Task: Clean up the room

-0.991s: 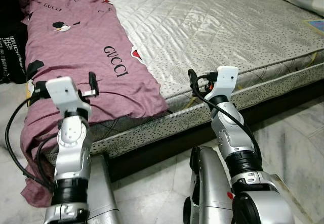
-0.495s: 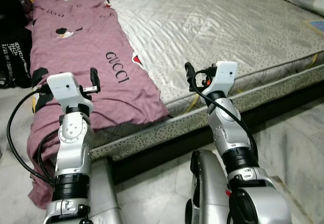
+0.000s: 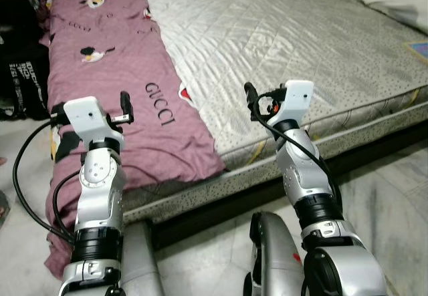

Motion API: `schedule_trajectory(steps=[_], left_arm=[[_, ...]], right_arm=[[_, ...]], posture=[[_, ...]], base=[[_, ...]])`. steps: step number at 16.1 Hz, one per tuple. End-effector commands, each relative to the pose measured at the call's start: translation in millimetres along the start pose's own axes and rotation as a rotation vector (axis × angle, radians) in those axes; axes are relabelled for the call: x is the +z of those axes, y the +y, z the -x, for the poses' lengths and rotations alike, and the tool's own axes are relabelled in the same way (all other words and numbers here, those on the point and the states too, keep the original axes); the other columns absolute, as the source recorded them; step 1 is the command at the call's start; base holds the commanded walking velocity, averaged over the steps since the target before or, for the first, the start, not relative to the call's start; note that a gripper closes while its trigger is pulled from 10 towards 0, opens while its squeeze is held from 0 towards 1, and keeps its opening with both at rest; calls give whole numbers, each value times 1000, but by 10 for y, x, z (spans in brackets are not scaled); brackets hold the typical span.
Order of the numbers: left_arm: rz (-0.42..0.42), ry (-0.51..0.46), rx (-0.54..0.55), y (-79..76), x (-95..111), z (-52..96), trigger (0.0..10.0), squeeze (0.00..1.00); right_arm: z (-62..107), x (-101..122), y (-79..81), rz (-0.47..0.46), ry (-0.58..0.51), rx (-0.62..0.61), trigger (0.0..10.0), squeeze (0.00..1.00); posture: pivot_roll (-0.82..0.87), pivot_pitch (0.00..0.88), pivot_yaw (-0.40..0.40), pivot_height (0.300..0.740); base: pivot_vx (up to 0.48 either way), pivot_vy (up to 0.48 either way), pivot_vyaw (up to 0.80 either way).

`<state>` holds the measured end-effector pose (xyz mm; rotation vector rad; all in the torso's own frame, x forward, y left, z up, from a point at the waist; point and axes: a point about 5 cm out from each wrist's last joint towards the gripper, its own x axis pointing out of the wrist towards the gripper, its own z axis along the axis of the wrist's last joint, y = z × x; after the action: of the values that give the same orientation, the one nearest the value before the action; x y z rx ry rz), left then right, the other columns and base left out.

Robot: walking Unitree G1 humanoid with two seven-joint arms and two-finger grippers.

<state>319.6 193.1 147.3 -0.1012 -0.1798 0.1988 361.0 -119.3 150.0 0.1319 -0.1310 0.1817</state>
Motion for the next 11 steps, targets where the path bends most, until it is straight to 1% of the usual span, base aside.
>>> schedule_trajectory(steps=[1,8,11], left_arm=[[-15,3,-16,-17,-3,-16,10000,0],[-23,-1,-10,-19,4,-31,10000,0],[-20,5,-14,-23,-3,-36,10000,0]], right_arm=[[-20,35,9,4,-14,-5,10000,0],[-42,67,-8,12,-21,-4,10000,0],[-36,62,-23,15,-22,-11,10000,0]], posture=[[-88,0,9,571],[-91,0,8,615],[-92,0,10,645]], base=[[0,0,0],[0,0,0],[0,0,0]])
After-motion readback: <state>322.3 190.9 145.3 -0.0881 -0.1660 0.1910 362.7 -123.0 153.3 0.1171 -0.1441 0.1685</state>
